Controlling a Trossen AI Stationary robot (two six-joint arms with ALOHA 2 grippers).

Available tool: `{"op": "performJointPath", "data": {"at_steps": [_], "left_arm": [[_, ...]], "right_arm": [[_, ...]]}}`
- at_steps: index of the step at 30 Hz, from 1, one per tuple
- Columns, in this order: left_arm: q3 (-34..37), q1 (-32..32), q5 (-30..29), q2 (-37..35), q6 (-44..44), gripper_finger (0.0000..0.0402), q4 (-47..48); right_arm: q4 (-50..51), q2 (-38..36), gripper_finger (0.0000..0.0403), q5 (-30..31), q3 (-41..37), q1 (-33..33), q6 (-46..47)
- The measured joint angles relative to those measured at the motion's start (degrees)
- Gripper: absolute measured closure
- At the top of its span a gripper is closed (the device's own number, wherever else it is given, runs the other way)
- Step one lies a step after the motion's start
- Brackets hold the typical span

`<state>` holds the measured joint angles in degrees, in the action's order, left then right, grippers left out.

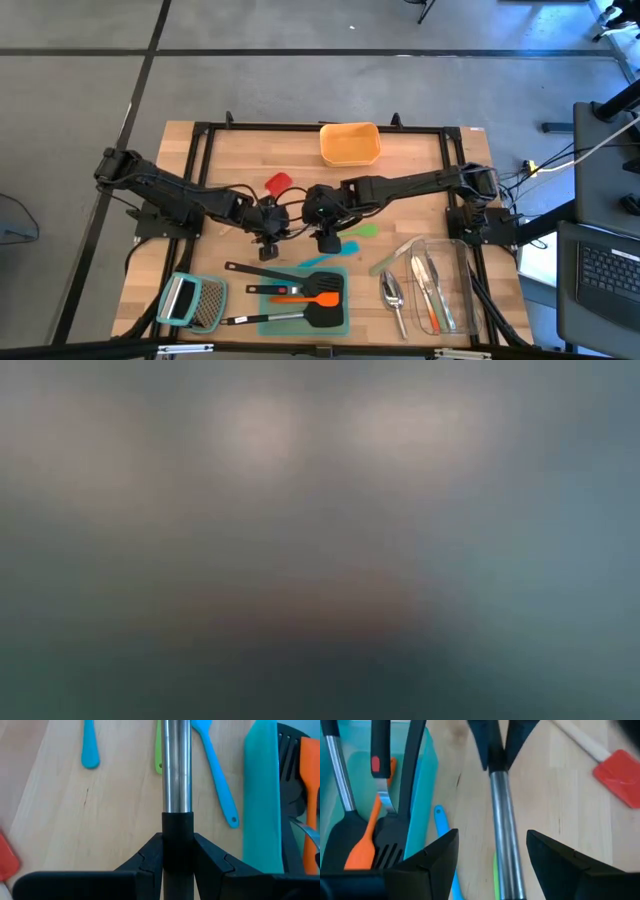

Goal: Pick & Place Kitchen Items
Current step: Put the black spatula into the blue bin

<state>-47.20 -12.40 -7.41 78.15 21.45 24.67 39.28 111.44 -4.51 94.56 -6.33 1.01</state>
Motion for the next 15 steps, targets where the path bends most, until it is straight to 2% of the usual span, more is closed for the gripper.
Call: {"op": "performJointPath", "data": {"at_steps": [15], "left_arm": [[0.00,-1.09,-0.36,0.00,-0.24,0.0328,-0.90]], "right_arm": [[2.29,1.90,0.0167,0.26,-0.04,-0.02,1.60]]}}
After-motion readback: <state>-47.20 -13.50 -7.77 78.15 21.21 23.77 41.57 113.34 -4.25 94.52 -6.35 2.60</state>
